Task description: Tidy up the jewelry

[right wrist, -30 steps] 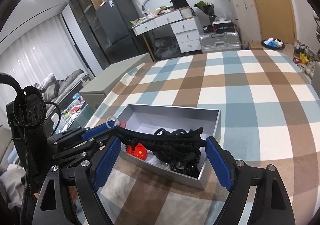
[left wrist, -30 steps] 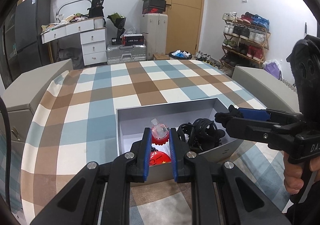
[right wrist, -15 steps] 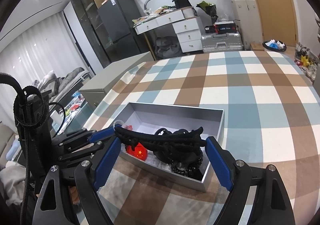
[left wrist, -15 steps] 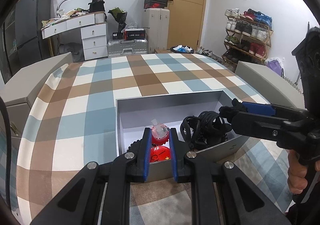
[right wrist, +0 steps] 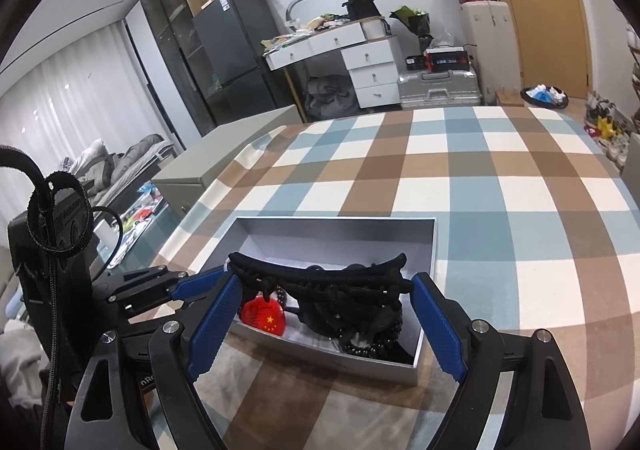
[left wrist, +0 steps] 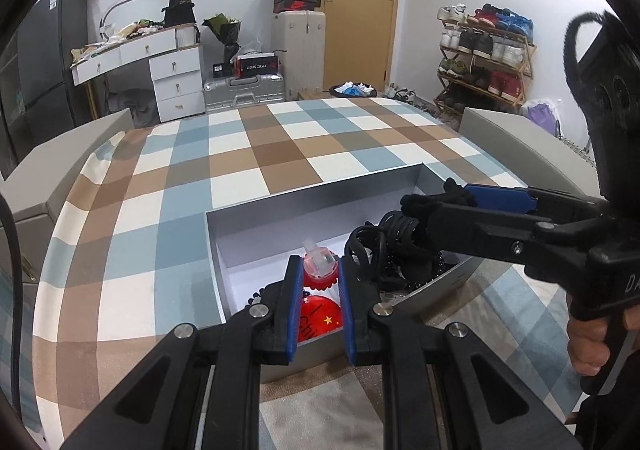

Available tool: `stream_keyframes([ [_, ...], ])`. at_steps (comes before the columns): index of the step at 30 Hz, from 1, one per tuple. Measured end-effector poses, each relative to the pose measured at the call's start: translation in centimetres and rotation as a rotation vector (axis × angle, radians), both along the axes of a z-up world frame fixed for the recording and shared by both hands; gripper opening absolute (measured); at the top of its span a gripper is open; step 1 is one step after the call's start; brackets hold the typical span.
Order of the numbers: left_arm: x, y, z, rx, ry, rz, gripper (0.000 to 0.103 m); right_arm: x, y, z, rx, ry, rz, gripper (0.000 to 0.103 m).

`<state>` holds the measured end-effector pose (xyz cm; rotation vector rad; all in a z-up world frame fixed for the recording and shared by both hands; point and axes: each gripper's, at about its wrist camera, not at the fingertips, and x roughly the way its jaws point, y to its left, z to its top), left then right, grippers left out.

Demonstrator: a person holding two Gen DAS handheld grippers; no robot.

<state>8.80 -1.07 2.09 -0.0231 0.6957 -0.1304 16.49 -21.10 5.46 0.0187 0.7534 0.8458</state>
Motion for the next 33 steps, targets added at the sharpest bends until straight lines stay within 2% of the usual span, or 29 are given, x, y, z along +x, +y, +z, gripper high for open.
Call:
stream_keyframes([
  [21,0.2,0.7,0.2,-0.021,0.008,0.025,0.014,-0.1,-0.3,0.2,-0.001,-0.027,-0.030,0.087],
  [23,0.1,0.8,0.4,-0.025,0.003,0.023,0.018,-0.2,-0.3,0.3,0.000,-0.031,-0.031,0.089],
  [26,-0.1,0.8,0.7,-0.035,-0.009,0.022,0.040,-0.3,-0.6,0.6,0.009,-0.036,-0.036,0.092],
  [28,-0.3,1.0,1.0,-0.050,-0.019,0.027,0.060,-0.2,-0.7,0.7,0.016,-0.035,-0.037,0.096],
  [33,-0.6,1.4,1.5,-0.096,-0.035,0.038,0.073,-0.1,-1.4,1.2,0.040,-0.031,-0.041,0.101],
])
